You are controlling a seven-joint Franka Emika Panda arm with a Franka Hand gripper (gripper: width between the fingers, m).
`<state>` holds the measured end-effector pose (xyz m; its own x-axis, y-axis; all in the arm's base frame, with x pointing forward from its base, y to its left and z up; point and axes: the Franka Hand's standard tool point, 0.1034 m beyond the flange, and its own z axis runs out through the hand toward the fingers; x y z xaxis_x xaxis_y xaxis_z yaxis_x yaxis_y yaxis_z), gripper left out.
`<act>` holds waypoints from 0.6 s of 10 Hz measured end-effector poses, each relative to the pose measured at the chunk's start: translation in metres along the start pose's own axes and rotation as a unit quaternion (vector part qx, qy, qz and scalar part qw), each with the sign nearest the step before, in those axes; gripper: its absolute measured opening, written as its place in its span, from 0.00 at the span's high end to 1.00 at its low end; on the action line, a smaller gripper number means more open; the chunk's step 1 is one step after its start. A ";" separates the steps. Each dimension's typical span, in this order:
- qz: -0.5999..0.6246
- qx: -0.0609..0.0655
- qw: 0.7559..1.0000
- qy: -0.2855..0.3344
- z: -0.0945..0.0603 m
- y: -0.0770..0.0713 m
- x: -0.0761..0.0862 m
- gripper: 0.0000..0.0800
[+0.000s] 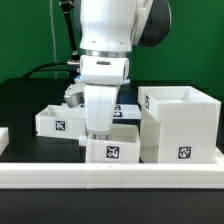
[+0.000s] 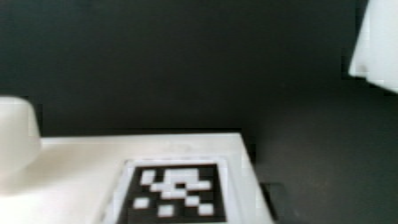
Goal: Assemble drawer
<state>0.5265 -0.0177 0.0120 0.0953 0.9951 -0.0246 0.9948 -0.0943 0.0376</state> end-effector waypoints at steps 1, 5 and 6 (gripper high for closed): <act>-0.004 0.000 1.000 0.002 0.001 -0.002 0.005 0.95; -0.005 0.008 1.000 0.002 0.003 -0.002 0.005 0.95; -0.004 0.008 1.000 0.002 0.003 -0.002 0.005 0.95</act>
Offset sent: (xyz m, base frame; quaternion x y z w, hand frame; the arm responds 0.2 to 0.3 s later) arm 0.0106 0.0093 -0.0055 0.0295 -0.0261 -0.0463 0.9981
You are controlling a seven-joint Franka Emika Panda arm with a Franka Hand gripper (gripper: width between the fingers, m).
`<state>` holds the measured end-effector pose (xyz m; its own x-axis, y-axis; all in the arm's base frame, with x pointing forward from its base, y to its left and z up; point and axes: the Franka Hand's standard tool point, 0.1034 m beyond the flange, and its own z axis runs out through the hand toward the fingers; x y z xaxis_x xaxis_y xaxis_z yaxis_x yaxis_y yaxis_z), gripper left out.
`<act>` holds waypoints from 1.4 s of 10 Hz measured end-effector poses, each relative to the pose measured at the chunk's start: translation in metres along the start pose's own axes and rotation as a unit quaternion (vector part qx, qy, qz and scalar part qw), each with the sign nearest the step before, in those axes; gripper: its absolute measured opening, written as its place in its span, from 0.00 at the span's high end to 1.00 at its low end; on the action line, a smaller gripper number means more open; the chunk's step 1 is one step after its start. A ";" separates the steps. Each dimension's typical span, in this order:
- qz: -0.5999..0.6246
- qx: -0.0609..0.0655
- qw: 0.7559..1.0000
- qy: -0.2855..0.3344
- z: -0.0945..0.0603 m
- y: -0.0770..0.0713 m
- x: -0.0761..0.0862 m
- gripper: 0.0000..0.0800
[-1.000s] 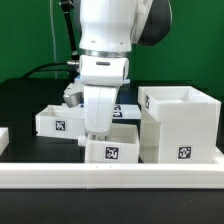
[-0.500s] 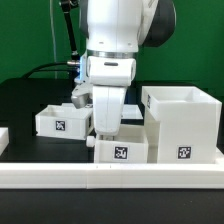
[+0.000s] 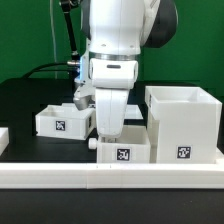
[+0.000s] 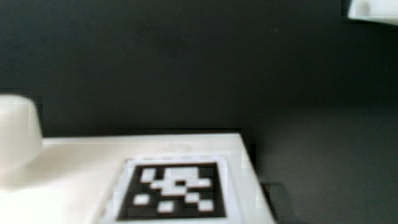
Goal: Assemble drawer
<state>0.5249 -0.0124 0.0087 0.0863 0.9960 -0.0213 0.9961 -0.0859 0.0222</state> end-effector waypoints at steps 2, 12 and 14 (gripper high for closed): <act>0.000 0.000 1.000 0.000 0.000 0.000 0.000 0.95; 0.001 0.004 1.000 -0.002 0.000 0.007 0.012 0.95; 0.000 0.001 1.000 -0.002 0.000 0.007 0.012 0.95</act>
Offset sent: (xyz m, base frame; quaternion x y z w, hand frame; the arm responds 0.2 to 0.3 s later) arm 0.0117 0.0150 0.0023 -0.0027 -0.0085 -0.0317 0.9995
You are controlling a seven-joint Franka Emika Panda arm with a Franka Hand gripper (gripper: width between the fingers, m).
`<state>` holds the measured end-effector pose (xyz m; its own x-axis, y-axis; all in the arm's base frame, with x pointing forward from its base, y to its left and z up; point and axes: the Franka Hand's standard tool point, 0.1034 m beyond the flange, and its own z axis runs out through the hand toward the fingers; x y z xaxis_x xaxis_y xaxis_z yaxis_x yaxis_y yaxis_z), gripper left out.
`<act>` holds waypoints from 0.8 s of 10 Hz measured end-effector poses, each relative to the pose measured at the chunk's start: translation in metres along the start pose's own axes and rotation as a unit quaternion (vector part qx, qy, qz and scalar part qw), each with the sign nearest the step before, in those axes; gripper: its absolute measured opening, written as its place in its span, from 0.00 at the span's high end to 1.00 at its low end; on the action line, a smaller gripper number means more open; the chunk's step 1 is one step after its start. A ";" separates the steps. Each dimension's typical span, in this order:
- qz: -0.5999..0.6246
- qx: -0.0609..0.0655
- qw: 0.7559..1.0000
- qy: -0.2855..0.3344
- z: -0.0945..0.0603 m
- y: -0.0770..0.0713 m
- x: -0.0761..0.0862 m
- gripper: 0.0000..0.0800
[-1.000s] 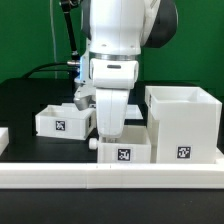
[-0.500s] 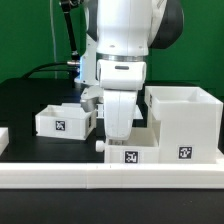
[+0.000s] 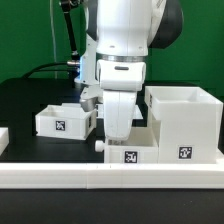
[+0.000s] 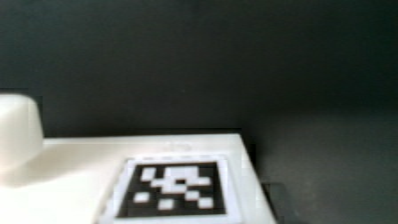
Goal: Assemble drawer
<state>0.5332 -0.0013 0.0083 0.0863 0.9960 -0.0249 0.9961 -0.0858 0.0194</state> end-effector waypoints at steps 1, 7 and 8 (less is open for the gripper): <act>0.000 0.000 1.000 0.000 0.000 0.000 0.000 0.95; -0.017 0.010 1.000 -0.010 0.000 -0.001 -0.003 0.95; -0.017 0.010 1.000 -0.010 0.000 -0.001 -0.003 0.95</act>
Offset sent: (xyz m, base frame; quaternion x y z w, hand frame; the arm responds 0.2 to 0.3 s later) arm -0.0080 0.0019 -0.0002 -0.0064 -0.0204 -0.0608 0.9979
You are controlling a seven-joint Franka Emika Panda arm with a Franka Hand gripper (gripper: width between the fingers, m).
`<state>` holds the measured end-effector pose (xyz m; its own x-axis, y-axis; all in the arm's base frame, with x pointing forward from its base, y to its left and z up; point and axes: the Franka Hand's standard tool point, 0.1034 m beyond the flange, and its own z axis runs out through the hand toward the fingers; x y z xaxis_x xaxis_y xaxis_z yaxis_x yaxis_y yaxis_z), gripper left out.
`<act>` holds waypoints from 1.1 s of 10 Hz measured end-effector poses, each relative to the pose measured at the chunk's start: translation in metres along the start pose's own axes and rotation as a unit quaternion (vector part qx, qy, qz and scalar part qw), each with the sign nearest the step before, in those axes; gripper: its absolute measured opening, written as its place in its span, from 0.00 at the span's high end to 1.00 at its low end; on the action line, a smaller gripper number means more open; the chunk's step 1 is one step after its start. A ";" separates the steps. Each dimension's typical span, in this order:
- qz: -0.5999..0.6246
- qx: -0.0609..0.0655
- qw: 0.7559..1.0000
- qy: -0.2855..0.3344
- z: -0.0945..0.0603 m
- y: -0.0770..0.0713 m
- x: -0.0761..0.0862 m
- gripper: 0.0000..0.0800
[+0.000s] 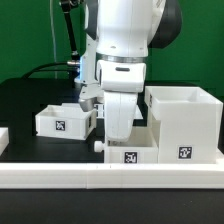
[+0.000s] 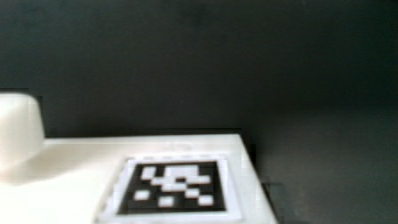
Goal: Assemble drawer
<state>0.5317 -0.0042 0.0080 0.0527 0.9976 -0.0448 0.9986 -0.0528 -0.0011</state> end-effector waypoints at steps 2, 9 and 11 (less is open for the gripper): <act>-0.001 -0.003 1.000 0.001 0.001 -0.001 0.001 0.95; 0.000 -0.008 1.000 0.002 0.001 0.000 0.000 0.95; -0.014 -0.015 1.000 0.001 0.000 0.001 0.000 0.95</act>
Offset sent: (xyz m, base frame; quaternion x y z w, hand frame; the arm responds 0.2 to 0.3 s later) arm -0.0026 0.0107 0.0032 -0.0204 0.0071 -0.0436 0.9988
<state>0.5329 -0.0043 0.0081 0.0245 0.9988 -0.0427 0.9993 -0.0234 0.0275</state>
